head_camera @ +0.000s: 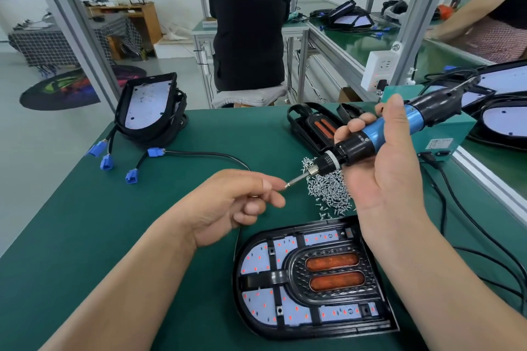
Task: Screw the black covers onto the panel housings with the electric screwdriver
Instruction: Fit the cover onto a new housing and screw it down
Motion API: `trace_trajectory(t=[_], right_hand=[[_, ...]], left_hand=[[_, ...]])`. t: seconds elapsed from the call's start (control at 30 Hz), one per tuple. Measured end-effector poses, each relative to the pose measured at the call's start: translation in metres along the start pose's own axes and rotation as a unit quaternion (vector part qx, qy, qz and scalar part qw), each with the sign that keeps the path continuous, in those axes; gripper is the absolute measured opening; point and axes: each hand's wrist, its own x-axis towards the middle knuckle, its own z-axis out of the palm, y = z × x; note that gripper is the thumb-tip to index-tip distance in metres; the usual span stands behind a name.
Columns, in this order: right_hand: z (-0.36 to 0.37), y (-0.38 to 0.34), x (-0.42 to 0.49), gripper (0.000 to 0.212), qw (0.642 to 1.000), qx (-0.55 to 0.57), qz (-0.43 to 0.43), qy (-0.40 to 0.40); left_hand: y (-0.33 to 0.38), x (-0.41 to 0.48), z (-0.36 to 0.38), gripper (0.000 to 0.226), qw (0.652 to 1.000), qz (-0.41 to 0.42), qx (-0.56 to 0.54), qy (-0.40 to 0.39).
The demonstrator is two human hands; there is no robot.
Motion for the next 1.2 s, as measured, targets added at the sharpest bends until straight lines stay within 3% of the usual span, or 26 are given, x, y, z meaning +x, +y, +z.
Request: trace_trajectory(t=[0.1,0.23,0.33,0.5,0.8,1.2], right_hand=[[0.001,-0.002,-0.006,0.027,1.0,-0.004,0.009,-0.022],[0.006,-0.001,-0.02,0.017,0.995,-0.019,0.026,-0.093],[0.008,0.004,-0.032,0.01,0.988,-0.034,0.042,-0.148],[0.009,0.009,-0.041,0.01,0.982,-0.061,0.057,-0.171],[0.006,-0.001,-0.029,0.009,0.993,-0.01,0.039,-0.115],[0.004,0.0,-0.025,0.006,0.994,-0.012,0.031,-0.1]], left_hand=[[0.01,-0.01,-0.015,0.026,0.991,-0.015,0.131,-0.006],[0.017,-0.025,-0.026,0.033,0.942,-0.058,0.324,-0.062],[0.016,-0.027,-0.024,0.041,0.916,-0.067,0.386,-0.089],[0.016,-0.027,-0.021,0.026,0.927,-0.066,0.353,-0.107],[0.017,-0.026,-0.024,0.031,0.944,0.06,0.301,-0.12],[0.003,-0.015,-0.005,0.011,0.956,0.102,0.27,-0.059]])
